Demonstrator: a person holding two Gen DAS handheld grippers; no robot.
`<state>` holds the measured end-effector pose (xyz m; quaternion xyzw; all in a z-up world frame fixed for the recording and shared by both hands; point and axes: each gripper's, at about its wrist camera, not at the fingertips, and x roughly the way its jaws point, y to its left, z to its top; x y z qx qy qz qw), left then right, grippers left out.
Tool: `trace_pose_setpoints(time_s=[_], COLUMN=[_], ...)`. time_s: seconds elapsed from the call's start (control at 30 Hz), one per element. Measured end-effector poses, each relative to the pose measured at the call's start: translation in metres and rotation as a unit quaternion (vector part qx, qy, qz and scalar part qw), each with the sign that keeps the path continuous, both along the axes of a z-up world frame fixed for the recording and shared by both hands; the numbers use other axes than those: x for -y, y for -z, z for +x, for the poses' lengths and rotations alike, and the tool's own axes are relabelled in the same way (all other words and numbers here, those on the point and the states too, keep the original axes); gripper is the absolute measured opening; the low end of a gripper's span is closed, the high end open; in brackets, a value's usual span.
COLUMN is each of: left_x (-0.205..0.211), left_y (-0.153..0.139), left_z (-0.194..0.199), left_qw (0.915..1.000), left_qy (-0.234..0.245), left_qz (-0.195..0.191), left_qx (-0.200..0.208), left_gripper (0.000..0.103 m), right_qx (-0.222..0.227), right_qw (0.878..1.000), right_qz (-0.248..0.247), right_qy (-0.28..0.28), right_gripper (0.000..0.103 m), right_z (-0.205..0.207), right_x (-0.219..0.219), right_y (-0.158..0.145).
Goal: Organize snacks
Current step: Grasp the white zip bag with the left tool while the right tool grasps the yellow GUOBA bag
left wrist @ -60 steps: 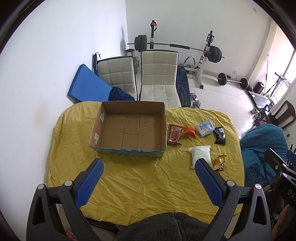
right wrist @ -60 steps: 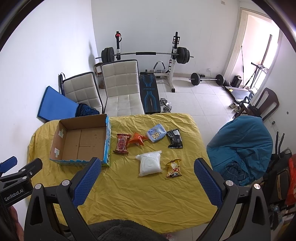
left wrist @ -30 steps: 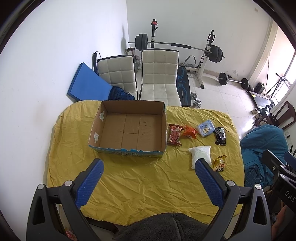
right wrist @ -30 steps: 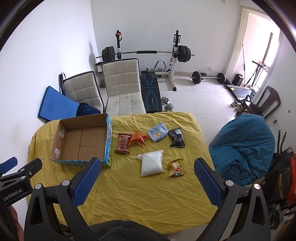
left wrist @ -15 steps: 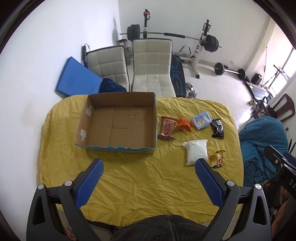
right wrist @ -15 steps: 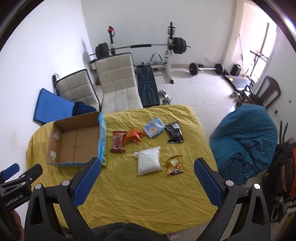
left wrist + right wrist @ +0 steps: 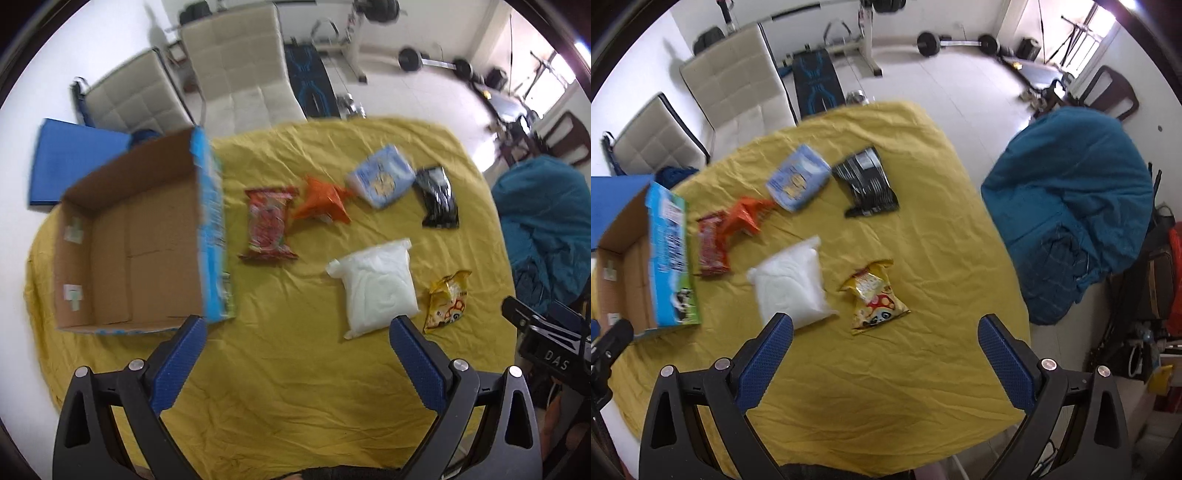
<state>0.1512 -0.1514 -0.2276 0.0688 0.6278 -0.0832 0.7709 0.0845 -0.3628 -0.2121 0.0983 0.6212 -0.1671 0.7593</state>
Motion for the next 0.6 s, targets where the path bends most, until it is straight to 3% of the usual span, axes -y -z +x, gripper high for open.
trace_pose_setpoints(time_s=[0.13,0.17,0.2,0.4,0.6], left_x=[0.031,0.036,0.042,0.063,0.075], left_y=[0.056,0.066,0.078,0.129,0.162], left_z=[0.018,0.022,0.026,0.05,0.062], left_qw=[0.999,0.9986,0.998,0.9901,0.9799], left_qy=[0.016,0.017,0.016,-0.003,-0.016], left_qz=[0.02,0.017,0.013,-0.021,-0.036], left_qx=[-0.037,-0.048,-0.06,-0.139,-0.196], left_gripper=[0.101,0.101,0.101,0.097,0.097], right_qx=[-0.033,-0.007,-0.013,-0.049,-0.061], right_qw=[0.999,1.0,1.0,0.998,0.996], right_qz=[0.017,0.014,0.018,0.028,0.061], right_qy=[-0.007,-0.009,-0.014,-0.031,-0.035], right_gripper=[0.102,0.102,0.102,0.1,0.1], right_z=[0.017,0.019,0.023,0.036,0.045], right_x=[0.013,0.015,0.016,0.023,0.03], right_y=[0.061,0.071,0.087,0.136,0.161])
